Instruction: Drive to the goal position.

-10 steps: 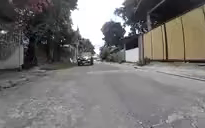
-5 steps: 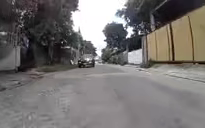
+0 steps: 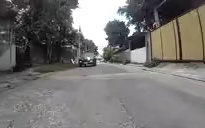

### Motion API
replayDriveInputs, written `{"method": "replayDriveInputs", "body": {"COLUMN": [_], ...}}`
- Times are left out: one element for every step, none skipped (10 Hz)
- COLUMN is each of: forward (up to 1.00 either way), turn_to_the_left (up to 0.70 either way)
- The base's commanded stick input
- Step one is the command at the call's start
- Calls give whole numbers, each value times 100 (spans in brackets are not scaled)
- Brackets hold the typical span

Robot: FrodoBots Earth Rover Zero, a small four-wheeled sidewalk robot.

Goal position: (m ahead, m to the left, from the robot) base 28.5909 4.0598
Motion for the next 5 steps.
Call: {"method": "replayDriveInputs", "body": {"forward": [100,100,100,100,100], "turn_to_the_left": [4,4,-7,-21,-35]}}
